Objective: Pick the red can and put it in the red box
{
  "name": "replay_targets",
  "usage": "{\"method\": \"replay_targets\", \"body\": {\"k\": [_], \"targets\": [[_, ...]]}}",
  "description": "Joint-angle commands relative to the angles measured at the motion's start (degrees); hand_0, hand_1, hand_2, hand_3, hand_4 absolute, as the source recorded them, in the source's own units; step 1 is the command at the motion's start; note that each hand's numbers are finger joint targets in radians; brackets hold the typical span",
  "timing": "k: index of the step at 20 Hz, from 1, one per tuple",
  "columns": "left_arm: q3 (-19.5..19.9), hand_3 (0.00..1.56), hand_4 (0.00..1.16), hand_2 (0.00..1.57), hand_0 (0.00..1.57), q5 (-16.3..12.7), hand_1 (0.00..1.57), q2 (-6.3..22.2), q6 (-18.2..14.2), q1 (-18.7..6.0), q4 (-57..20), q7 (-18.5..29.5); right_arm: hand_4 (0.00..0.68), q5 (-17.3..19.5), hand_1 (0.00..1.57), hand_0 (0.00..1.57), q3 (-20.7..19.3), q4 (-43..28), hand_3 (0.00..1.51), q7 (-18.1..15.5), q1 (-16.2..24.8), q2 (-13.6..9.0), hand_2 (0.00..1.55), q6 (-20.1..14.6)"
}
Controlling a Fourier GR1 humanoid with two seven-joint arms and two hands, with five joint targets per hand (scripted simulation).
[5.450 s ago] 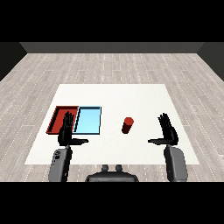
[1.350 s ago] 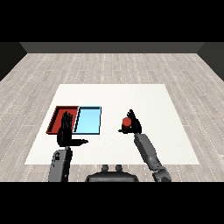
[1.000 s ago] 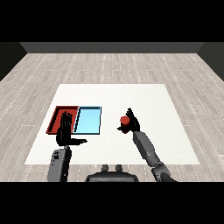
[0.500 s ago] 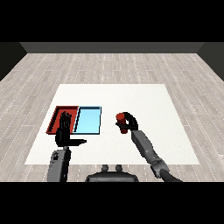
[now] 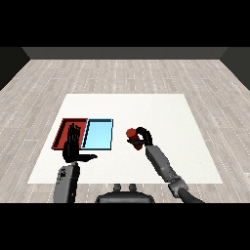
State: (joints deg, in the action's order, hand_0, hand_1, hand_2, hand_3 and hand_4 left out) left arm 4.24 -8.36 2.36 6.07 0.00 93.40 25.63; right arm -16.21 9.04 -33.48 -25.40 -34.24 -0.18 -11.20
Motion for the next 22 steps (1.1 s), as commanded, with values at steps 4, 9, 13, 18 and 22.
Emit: {"method": "replay_targets", "body": {"k": [4,9,13,18,22], "targets": [[-1.50,0.00,0.00,0.00,0.00,1.35,0.00,-1.51,-1.47,-0.35,-0.33,0.77,0.558,1.91,1.55,1.55,-1.97,-0.50,1.41,0.93,-0.51,0.15,1.47,-0.98],[-0.21,0.00,0.00,0.00,0.00,-0.12,0.00,-0.51,-0.10,0.76,-0.50,0.86,0.580,3.88,1.53,1.53,-0.62,-8.56,1.40,2.34,3.69,-0.58,1.47,-1.61],[-2.90,0.00,0.00,0.00,0.00,1.43,0.00,-2.12,-2.82,0.33,2.08,-1.81,0.586,2.16,1.54,1.54,2.80,-15.92,1.38,6.86,1.27,0.13,1.47,-7.04],[0.09,0.00,0.00,0.00,0.00,0.43,0.00,1.77,1.82,1.82,-1.85,2.88,0.608,3.92,1.52,1.52,0.56,-29.19,1.38,10.23,5.24,-3.88,1.46,-4.22],[-3.93,0.00,0.00,0.00,0.00,3.28,0.00,0.50,-0.16,-0.59,2.51,-1.55,0.623,3.67,1.54,1.54,1.14,-40.47,1.40,11.64,10.98,-4.50,1.47,-3.58]]}}
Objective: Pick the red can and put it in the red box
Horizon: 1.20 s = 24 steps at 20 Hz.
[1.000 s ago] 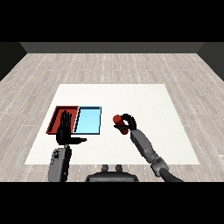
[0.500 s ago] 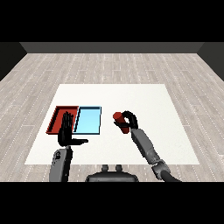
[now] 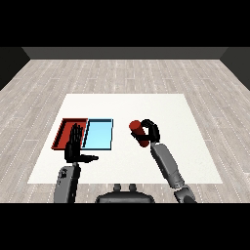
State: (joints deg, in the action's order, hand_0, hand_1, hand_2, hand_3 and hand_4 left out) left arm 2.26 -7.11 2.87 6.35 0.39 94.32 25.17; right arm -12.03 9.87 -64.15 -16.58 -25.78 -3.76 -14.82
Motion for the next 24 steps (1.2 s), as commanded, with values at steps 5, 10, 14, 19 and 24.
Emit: {"method": "replay_targets", "body": {"k": [5,10,14,19,24], "targets": [[-3.55,0.00,0.00,0.00,0.00,-0.07,0.00,0.35,1.00,-2.91,2.40,-7.79,0.636,0.38,1.48,1.48,0.52,-20.37,1.39,1.70,8.52,-2.55,1.43,0.59],[-13.68,0.00,0.00,0.00,0.00,6.11,0.00,-2.83,-7.10,-4.37,4.80,-13.52,0.636,5.10,1.45,1.45,3.15,-20.33,1.38,3.80,4.78,2.07,1.41,-3.79],[-14.69,0.00,0.00,0.00,0.00,6.38,0.00,-2.86,-8.23,-4.81,5.77,-15.44,0.628,4.63,1.44,1.44,9.50,-17.63,1.38,2.29,1.88,3.65,1.40,-10.67],[-20.69,0.00,0.00,0.00,0.00,6.37,0.00,-2.87,-14.83,-9.08,-0.52,-14.93,0.627,5.01,1.42,1.42,9.40,-20.13,1.39,1.65,3.68,3.73,1.41,-9.09],[-19.45,0.00,0.00,0.00,0.00,5.48,0.00,-2.87,-13.84,-10.29,-8.56,-10.13,0.611,6.09,1.45,1.45,7.76,-25.05,1.40,3.27,4.60,3.75,1.43,-6.49]]}}
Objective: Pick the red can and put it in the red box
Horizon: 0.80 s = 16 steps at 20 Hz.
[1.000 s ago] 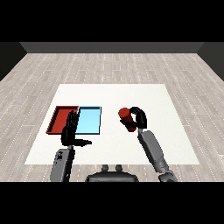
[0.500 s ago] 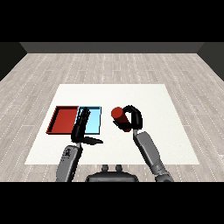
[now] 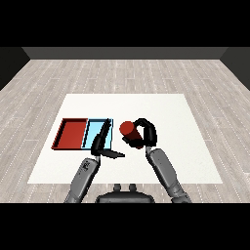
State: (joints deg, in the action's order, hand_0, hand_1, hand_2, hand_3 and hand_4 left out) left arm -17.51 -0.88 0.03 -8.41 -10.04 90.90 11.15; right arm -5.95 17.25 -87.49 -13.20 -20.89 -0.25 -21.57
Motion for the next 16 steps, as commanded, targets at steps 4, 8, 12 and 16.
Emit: {"method": "replay_targets", "body": {"k": [4,8,12,16], "targets": [[-2.03,0.00,0.00,0.00,0.00,-0.02,0.00,-0.03,0.01,2.50,-5.09,3.68,0.624,-0.93,1.44,1.44,6.00,0.78,1.40,-4.68,0.68,0.24,1.44,-3.88],[-1.35,0.00,0.00,0.00,0.00,-2.70,0.00,-0.03,0.63,-0.62,-9.91,5.08,0.651,-0.06,1.45,1.45,3.22,-1.90,1.39,-4.17,3.42,0.24,1.44,-0.85],[-5.41,0.00,0.00,0.00,0.00,-3.69,0.00,-0.03,-3.42,-1.39,-11.55,4.35,0.652,-1.19,1.47,1.47,0.00,1.54,1.39,-4.90,-0.68,0.25,1.44,2.85],[-7.88,0.00,0.00,0.00,0.00,-5.62,0.00,-0.03,-5.79,-3.18,-9.81,1.43,0.654,-1.09,1.46,1.46,6.11,3.27,1.38,-5.42,-3.53,0.25,1.43,-3.76]]}}
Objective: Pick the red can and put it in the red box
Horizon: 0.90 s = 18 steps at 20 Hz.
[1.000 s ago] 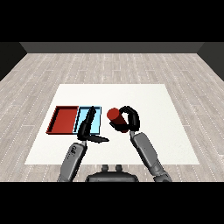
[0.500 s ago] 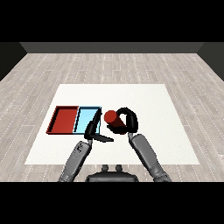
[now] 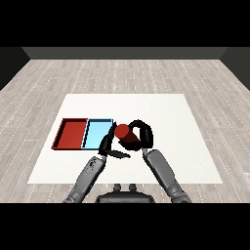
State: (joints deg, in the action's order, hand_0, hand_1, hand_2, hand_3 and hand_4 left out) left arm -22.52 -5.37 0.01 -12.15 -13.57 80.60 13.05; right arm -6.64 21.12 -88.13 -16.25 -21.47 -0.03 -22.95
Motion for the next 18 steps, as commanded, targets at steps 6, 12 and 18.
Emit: {"method": "replay_targets", "body": {"k": [6,12,18], "targets": [[-1.53,0.00,0.00,0.00,0.00,-3.78,0.00,-0.01,1.21,-0.29,-6.48,5.97,0.676,-2.46,1.47,1.47,2.53,2.03,1.39,-3.80,0.71,0.03,1.44,-0.57],[-7.01,0.00,0.00,0.00,0.00,-9.33,0.00,-0.01,-5.08,-5.18,-11.26,8.88,0.644,-4.13,1.47,1.47,7.05,-4.05,1.40,-1.30,2.87,0.03,1.43,-2.80],[-7.55,0.00,0.00,0.00,0.00,-10.41,0.00,-0.01,-4.60,-5.82,-7.63,4.26,0.652,-7.95,1.51,1.51,6.42,0.76,1.42,-5.78,0.31,0.03,1.45,-3.13]]}}
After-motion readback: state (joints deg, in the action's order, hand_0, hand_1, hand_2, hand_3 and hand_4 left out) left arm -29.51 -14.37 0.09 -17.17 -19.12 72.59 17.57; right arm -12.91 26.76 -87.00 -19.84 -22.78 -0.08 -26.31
